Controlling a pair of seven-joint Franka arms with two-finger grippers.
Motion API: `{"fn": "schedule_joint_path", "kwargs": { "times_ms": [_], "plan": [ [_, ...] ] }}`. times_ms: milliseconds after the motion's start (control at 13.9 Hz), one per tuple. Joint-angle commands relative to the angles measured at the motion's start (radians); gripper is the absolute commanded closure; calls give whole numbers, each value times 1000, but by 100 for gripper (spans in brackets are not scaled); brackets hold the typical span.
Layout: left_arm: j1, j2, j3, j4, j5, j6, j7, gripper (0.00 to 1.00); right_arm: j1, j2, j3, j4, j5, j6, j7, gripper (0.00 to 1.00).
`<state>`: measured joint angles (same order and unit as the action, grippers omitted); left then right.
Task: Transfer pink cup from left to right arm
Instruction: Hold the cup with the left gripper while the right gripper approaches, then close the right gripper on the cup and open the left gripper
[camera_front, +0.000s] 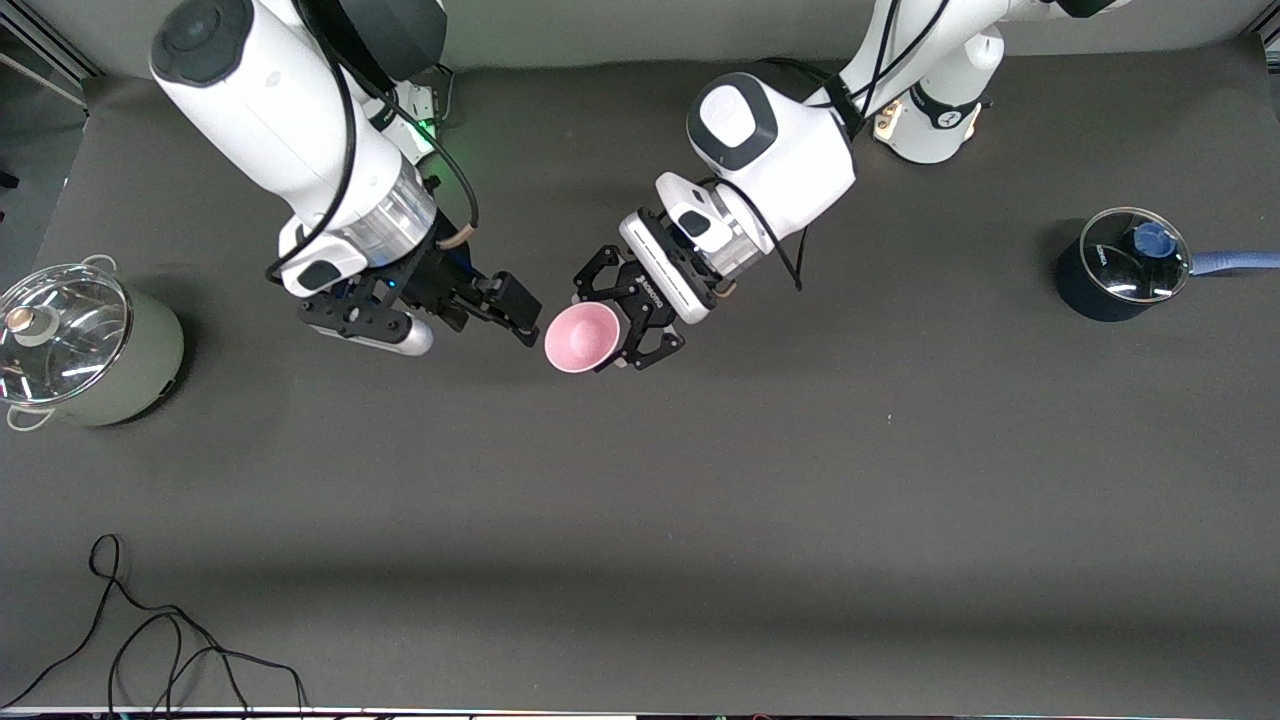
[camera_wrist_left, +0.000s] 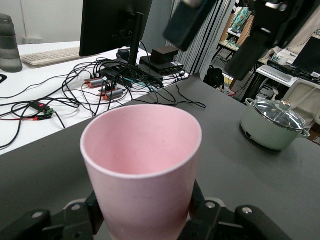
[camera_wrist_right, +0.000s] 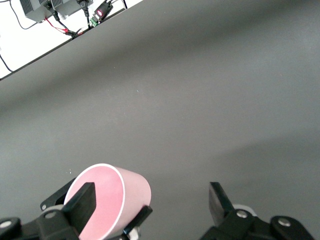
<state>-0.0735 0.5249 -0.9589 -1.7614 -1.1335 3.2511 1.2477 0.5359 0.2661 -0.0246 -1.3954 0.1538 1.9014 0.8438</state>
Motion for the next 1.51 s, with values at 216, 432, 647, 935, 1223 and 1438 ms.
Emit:
{"fn": "schedule_joint_path", "kwargs": {
  "times_ms": [216, 432, 647, 935, 1223, 1438],
  "plan": [
    [-37, -26, 6, -49, -11, 126, -1, 72, 33, 68, -6, 52, -20, -2, 49, 0],
    [-37, -26, 5, -44, -11, 140, -2, 72, 44, 85, -6, 47, -19, -10, 46, 0],
    [-37, -25, 6, -44, -11, 142, -4, 72, 53, 110, -6, 49, -19, -13, 35, 0],
    [-37, -26, 6, -44, -14, 142, -4, 72, 68, 130, -5, 45, -17, -61, 32, 0],
    [-37, -25, 6, -44, -12, 142, -4, 71, 73, 139, -5, 50, -14, -62, 37, 98],
    [-37, -25, 6, -44, -12, 142, -4, 69, 70, 134, -8, 52, -19, -64, 25, 100]
  ]
}}
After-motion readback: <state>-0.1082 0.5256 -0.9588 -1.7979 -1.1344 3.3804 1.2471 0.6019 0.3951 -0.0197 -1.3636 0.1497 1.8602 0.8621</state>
